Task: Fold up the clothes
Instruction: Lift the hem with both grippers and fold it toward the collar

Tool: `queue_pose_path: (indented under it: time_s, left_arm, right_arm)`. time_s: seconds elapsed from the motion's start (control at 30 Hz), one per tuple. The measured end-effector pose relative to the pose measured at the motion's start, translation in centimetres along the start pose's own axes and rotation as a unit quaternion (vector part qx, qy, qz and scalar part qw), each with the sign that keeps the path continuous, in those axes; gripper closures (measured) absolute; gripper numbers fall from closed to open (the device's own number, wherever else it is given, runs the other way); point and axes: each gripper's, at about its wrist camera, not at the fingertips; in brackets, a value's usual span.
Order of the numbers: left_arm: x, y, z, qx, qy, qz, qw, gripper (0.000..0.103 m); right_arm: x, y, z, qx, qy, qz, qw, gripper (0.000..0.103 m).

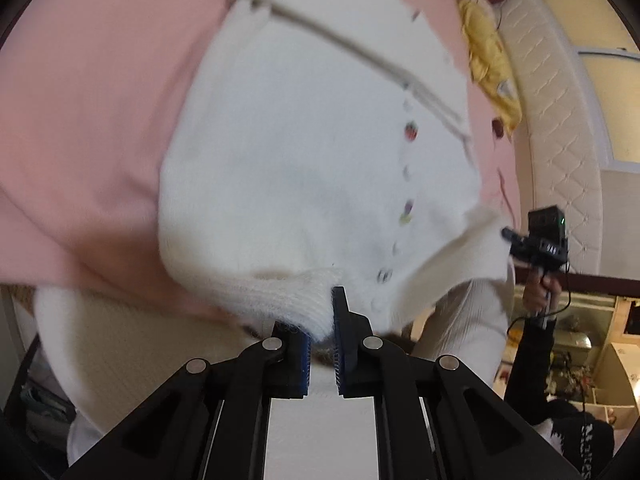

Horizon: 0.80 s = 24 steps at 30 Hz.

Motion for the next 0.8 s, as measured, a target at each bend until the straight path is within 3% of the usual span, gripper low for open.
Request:
queue_pose_path:
  time_s: [0.2,0.47,0.7,0.8]
  left_arm:
    - [2.2,3.7,-3.4,0.077,-0.014,0.017,0.9968,0.093]
    - [2.1,7.9,-11.8,0.172,0.022,0.018,0.9847,0.094]
    - [2.6,11.8,-21.4,0.219,0.038,-0.008,0.9749,0.098]
    - [2.3,10.9,-25.6,0.202,0.052,-0.033,0.9773,0.098]
  right_arm:
    - [-1.1,3.0,-1.1,0.068,0.012,-0.044,0.997,0.09]
    - [-1.5,7.9,-6.1,0.17,0.008,-0.097,0.981,0.09]
    - [-1.8,8.8,-15.8,0.189,-0.002,-0.087,0.978,0.09]
    - [0.5,7.2,-20.3,0.186,-0.045,-0.03,0.981,0.09]
Point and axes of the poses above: each gripper's, at about its wrist camera, not at the fingertips, and y roughly against the way its jaws point, x to its right, z to its underside, and after that the axes turned 8 degrees about -x, right-handed
